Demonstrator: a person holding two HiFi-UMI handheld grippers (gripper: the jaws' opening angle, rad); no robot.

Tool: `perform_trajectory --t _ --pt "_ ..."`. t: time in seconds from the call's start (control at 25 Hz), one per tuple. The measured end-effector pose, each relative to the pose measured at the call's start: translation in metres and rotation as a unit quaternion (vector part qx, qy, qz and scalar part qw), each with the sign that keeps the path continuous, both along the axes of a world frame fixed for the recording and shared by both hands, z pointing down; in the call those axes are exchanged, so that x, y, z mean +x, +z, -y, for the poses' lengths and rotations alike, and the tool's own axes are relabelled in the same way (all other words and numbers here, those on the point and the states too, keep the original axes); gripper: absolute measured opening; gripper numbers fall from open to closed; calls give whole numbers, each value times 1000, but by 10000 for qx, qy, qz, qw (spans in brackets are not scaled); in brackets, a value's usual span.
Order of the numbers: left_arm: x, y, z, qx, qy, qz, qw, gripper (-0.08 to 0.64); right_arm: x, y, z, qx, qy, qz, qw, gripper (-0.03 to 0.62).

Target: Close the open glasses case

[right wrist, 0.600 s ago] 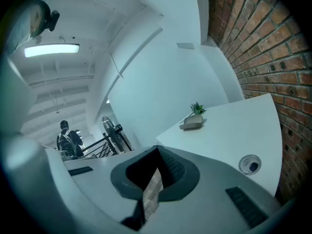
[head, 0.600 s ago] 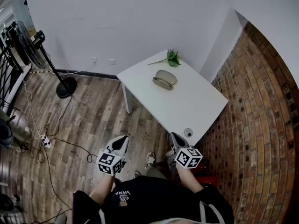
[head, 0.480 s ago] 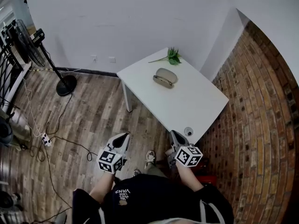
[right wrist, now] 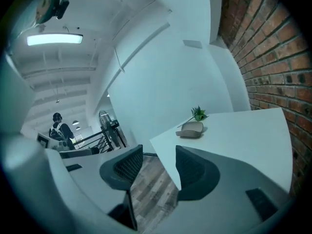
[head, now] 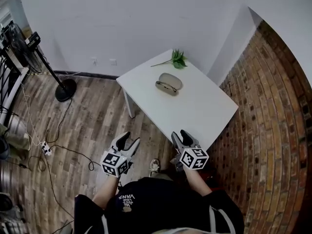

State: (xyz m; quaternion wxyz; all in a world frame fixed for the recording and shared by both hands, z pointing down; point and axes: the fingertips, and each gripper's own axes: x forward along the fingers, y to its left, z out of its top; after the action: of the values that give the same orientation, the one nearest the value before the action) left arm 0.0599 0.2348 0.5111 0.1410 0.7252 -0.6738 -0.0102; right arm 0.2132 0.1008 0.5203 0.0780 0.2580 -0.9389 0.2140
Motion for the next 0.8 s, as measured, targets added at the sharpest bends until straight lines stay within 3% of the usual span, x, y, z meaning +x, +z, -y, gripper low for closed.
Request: perform_trajectory --t 0.2,0.48,0.8 --pt "-5 1 49 -91 128 -21 9999 259 -13 -3 44 33 -16 79 10000 245" --pt "-14 -4 110 -57 165 13 9998 276 -20 -4 105 6 17 126 9999 252" --pt "-23 8 146 -175 273 -38 9995 276 -30 8 144 -180 89 71 9998 252"
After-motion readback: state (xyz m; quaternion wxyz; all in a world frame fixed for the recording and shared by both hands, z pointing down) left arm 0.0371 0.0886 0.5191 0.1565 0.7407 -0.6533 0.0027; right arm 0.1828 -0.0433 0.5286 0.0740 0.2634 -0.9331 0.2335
